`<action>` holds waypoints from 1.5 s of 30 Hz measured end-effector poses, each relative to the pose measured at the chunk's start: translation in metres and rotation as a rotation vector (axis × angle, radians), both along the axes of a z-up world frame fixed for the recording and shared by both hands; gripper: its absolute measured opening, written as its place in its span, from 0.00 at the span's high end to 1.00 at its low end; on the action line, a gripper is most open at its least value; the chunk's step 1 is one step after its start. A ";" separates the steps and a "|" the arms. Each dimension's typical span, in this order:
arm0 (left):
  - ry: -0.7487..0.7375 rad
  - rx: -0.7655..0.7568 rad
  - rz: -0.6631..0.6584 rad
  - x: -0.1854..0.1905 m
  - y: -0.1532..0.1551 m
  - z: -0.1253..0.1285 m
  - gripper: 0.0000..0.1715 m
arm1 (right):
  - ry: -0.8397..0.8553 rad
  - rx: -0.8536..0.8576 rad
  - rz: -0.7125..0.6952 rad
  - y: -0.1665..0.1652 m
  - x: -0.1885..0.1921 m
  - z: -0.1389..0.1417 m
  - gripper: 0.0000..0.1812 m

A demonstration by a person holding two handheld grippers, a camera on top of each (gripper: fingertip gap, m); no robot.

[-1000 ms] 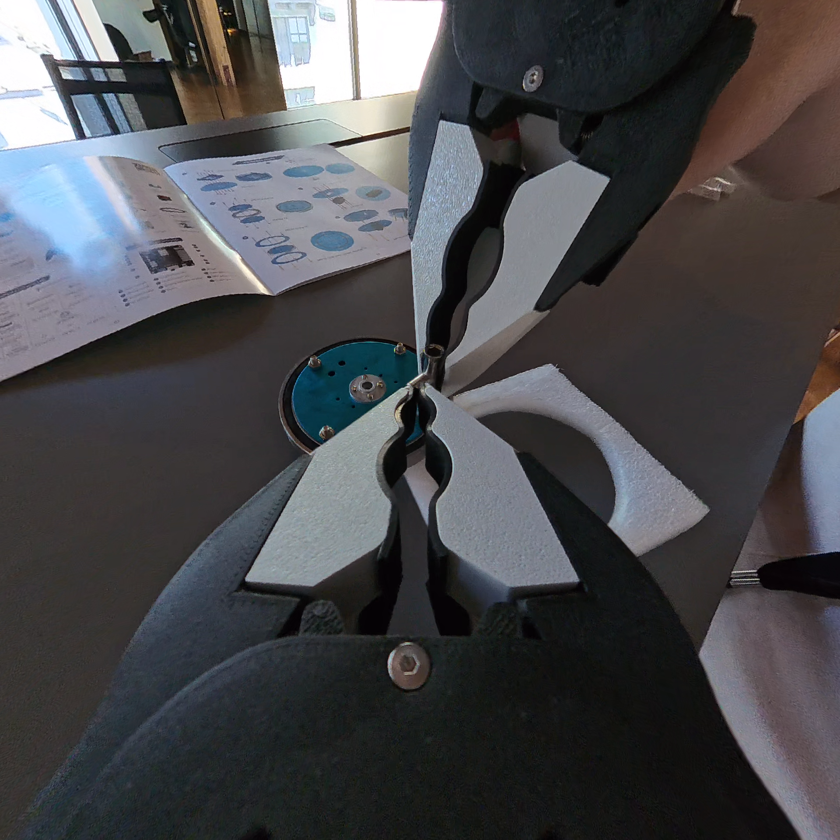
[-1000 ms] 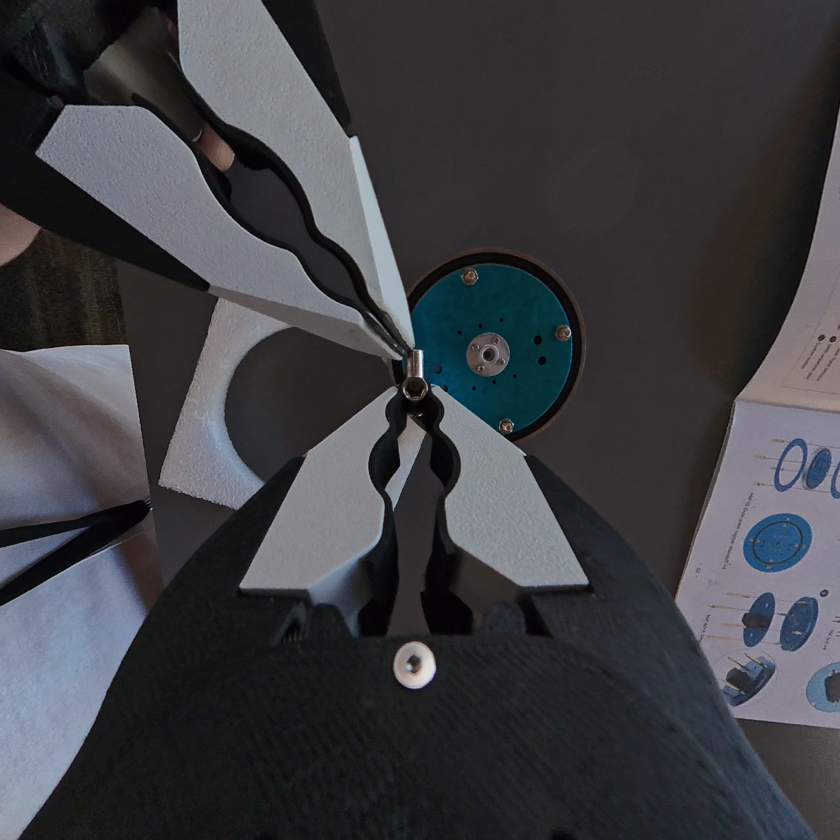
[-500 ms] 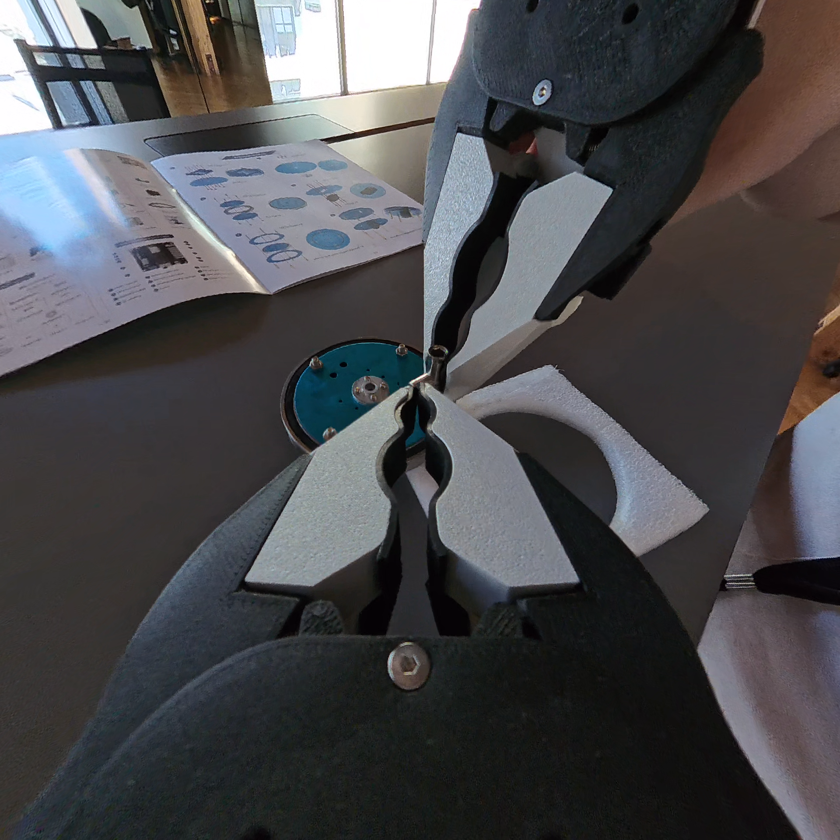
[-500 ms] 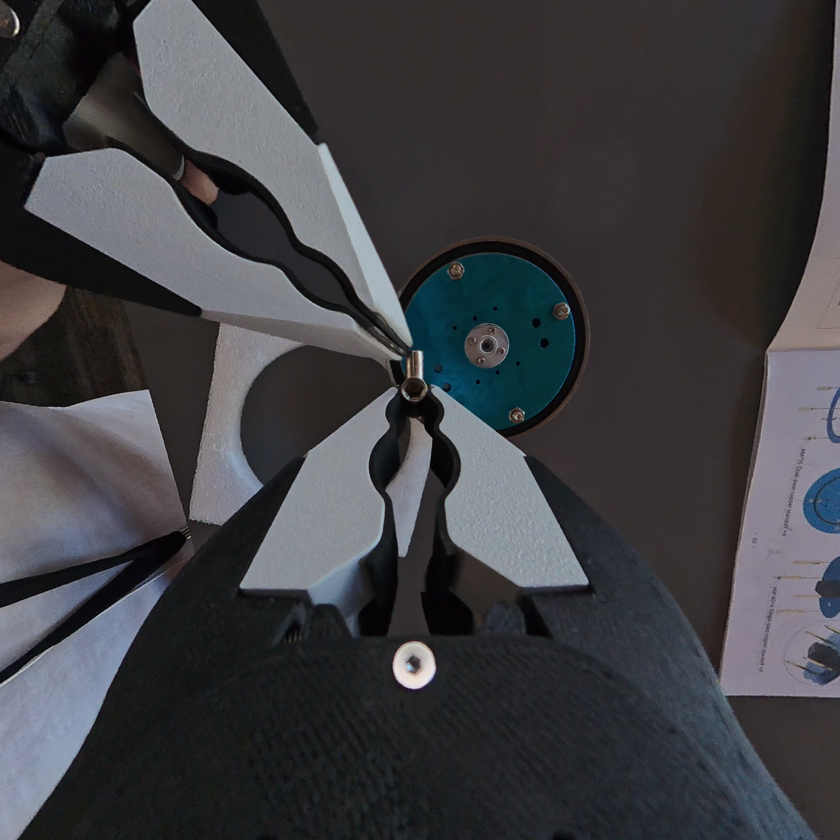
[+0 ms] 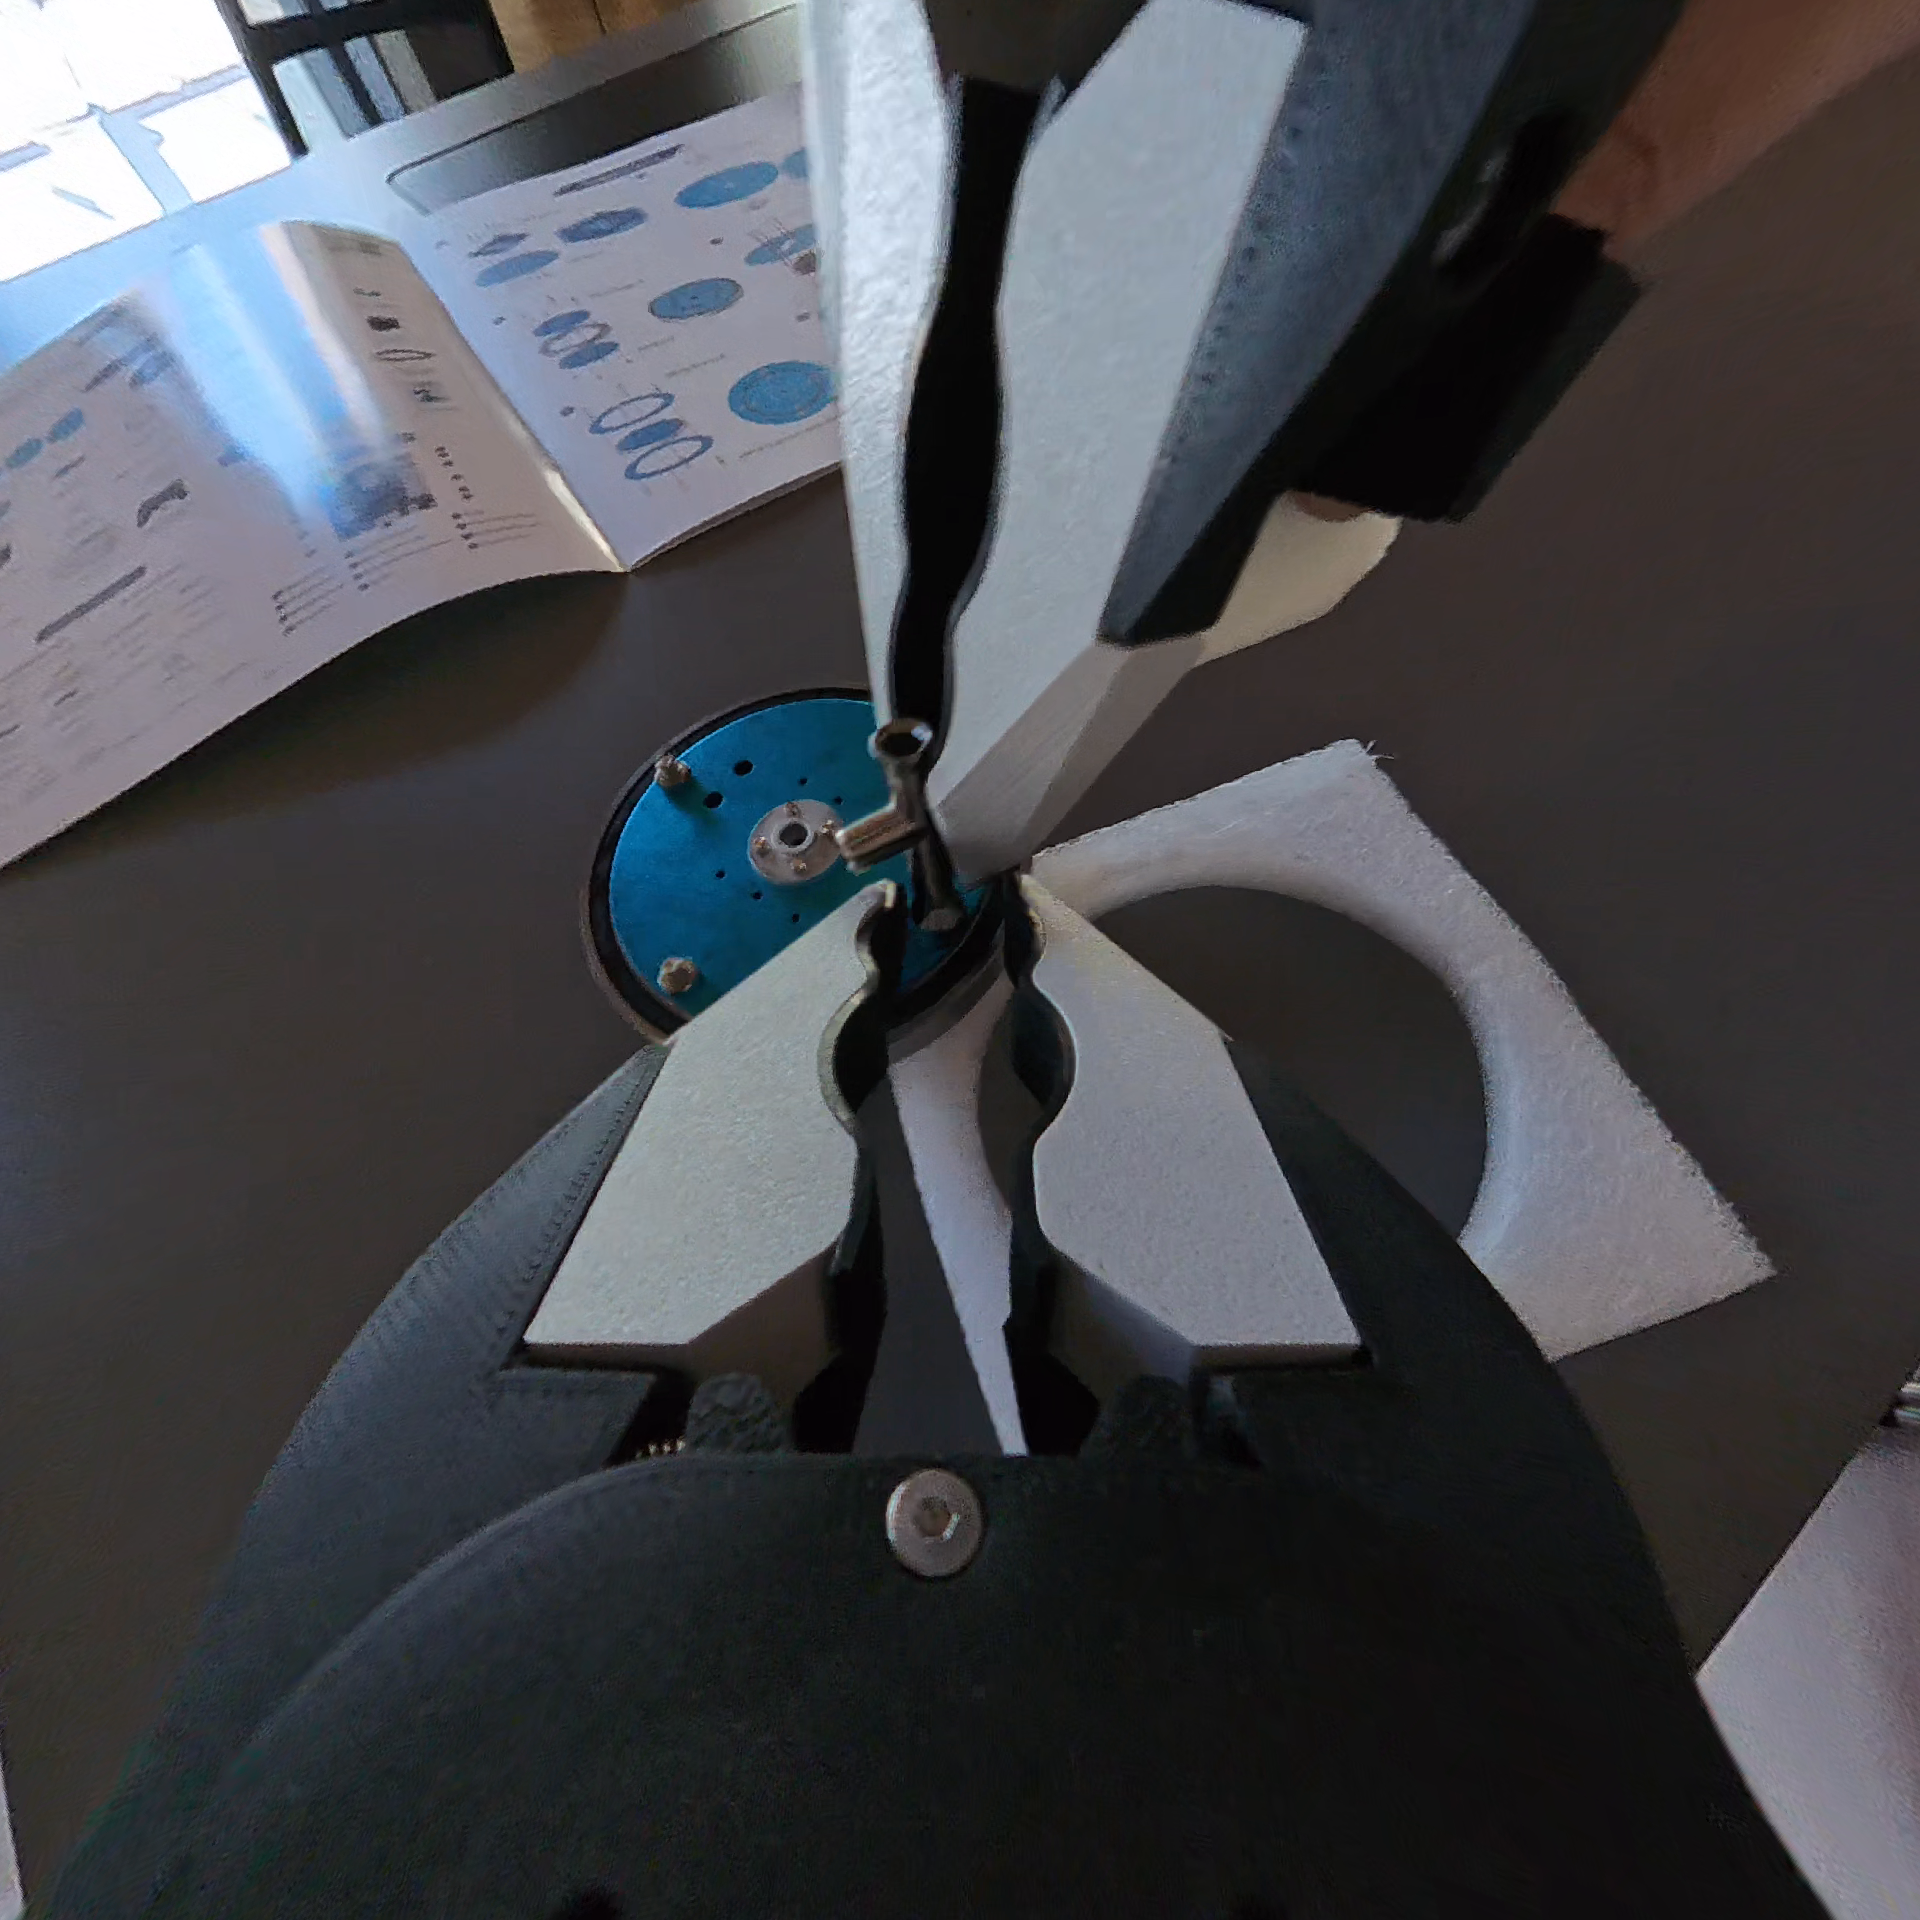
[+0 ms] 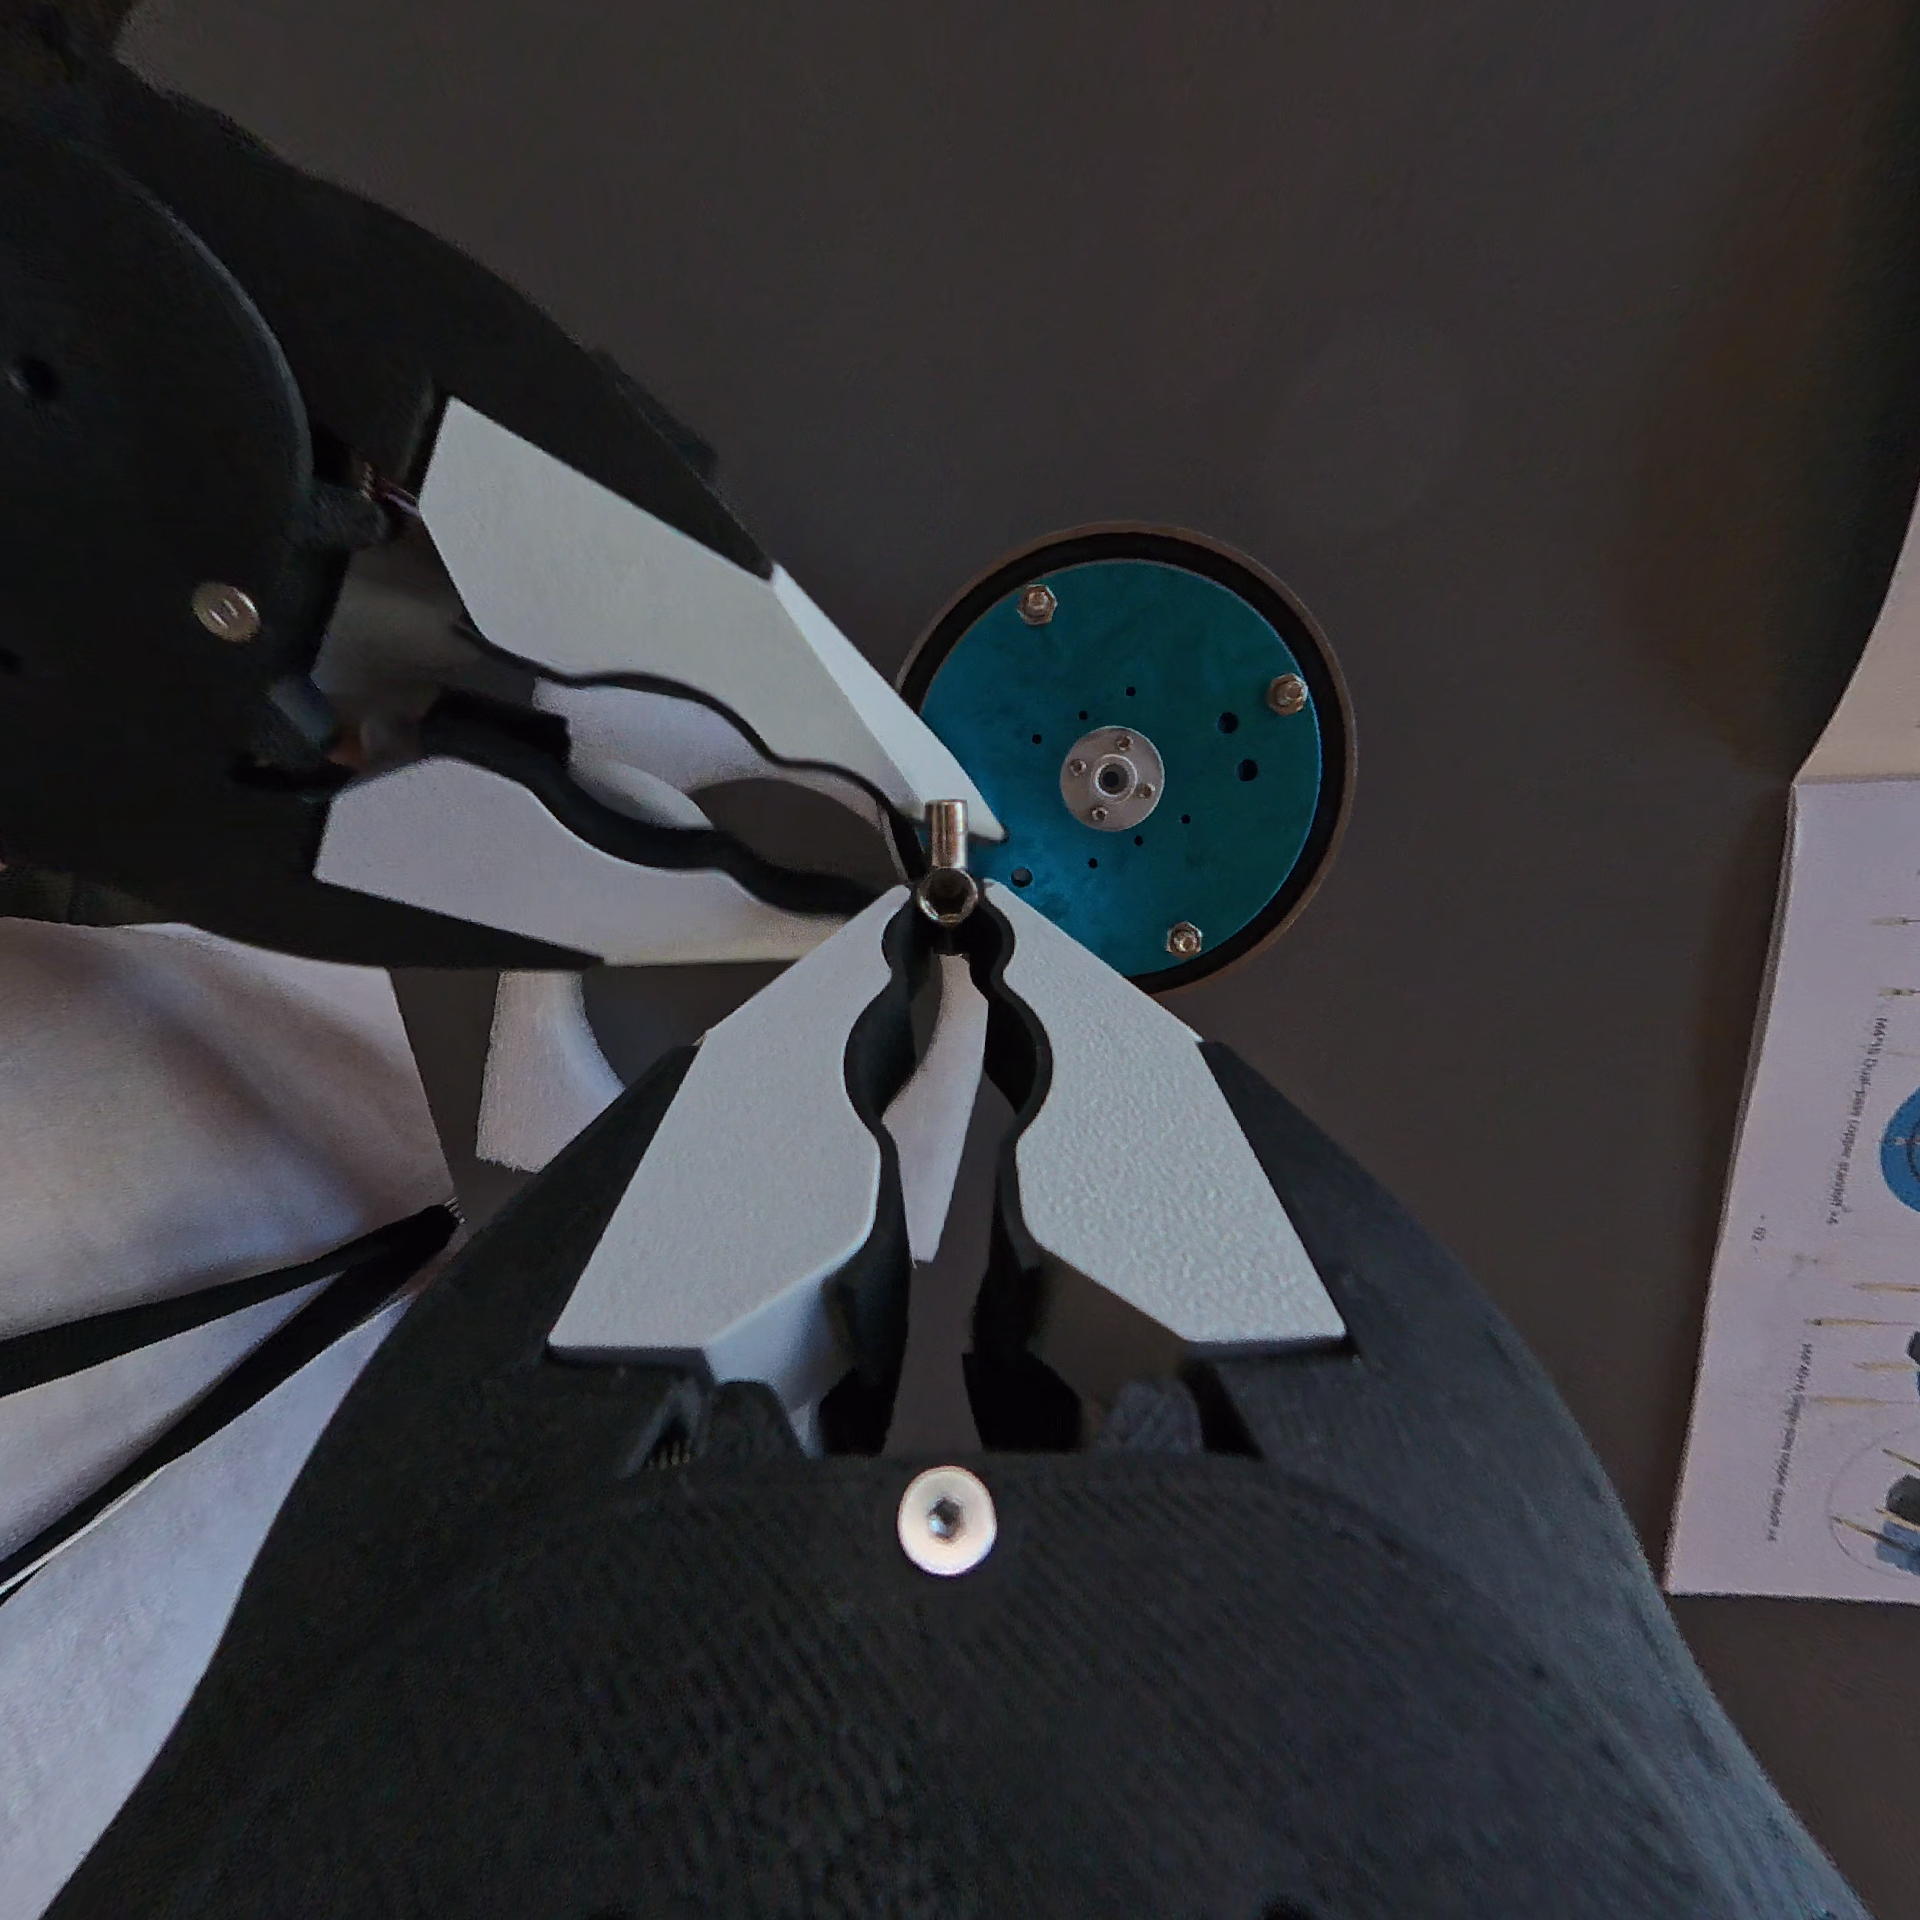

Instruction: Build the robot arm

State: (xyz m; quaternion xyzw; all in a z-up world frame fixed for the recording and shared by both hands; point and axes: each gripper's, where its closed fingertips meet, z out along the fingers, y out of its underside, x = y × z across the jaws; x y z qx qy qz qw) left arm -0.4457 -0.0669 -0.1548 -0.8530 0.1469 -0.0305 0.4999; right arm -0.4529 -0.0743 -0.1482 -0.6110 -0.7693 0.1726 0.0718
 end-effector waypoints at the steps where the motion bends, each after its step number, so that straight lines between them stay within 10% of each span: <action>1: 0.020 0.008 -0.012 0.002 0.001 0.000 0.89 | 0.002 -0.010 -0.001 -0.001 0.000 0.000 0.97; 15: 0.051 0.027 -0.008 -0.001 0.006 0.001 0.95 | 0.039 -0.251 0.130 -0.009 -0.007 0.014 0.86; 18: 0.034 0.022 -0.008 -0.002 0.006 0.001 0.95 | 0.175 -0.149 0.329 -0.002 -0.012 0.028 0.83; 21: 0.032 0.022 -0.007 -0.002 0.006 0.001 0.95 | 0.425 0.123 0.825 -0.001 -0.005 0.044 0.66; 31: 0.025 0.018 -0.004 -0.003 0.005 0.001 0.95 | 0.539 1.195 1.709 0.013 -0.011 0.022 0.74; 45: 0.010 0.014 0.011 -0.005 0.003 0.001 0.95 | 0.612 1.347 1.964 -0.009 -0.013 0.015 0.89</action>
